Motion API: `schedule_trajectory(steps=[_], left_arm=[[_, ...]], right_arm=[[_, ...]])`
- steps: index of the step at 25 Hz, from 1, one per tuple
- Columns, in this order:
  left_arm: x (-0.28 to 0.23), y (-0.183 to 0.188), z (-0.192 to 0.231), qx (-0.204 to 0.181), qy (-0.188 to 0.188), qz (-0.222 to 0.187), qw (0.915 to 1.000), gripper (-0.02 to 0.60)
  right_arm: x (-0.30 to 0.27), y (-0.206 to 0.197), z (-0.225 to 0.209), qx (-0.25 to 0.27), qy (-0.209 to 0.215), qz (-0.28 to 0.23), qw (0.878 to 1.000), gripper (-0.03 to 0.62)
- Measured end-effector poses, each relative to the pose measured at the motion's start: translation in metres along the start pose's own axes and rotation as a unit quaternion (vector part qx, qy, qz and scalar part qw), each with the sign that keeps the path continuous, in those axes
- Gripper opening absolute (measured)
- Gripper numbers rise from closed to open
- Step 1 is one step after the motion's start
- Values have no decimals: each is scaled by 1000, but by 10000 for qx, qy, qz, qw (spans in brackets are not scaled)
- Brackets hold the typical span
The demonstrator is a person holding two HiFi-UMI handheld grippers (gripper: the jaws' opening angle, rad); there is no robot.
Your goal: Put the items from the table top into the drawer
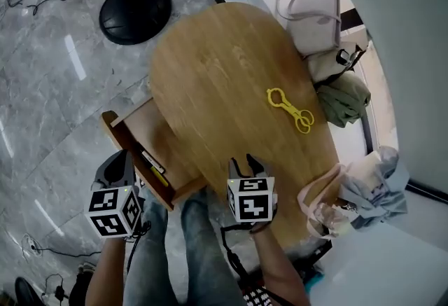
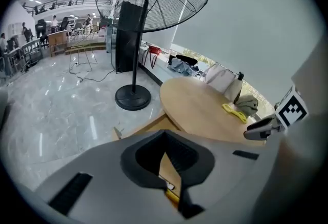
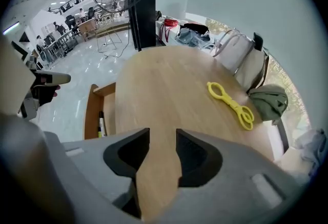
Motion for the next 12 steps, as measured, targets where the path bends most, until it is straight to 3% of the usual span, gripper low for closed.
schedule_trajectory(steps=[7, 12], left_arm=[[-14, 14, -51, -276, -166, 46, 9995, -6], [-24, 25, -84, -341, -201, 59, 9992, -6]], right_arm=[[15, -9, -65, -13, -233, 38, 9997, 146], [17, -4, -95, 53, -73, 11, 10000, 146]])
Point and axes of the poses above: the fingertips, and each gripper's own axes: x backward along the fingers, z to its left, y out of its top, the point moved 9 cm from there along x, backward along the fingers, and after that the axes turned 11 degrees about y, right-handed, at the moved point
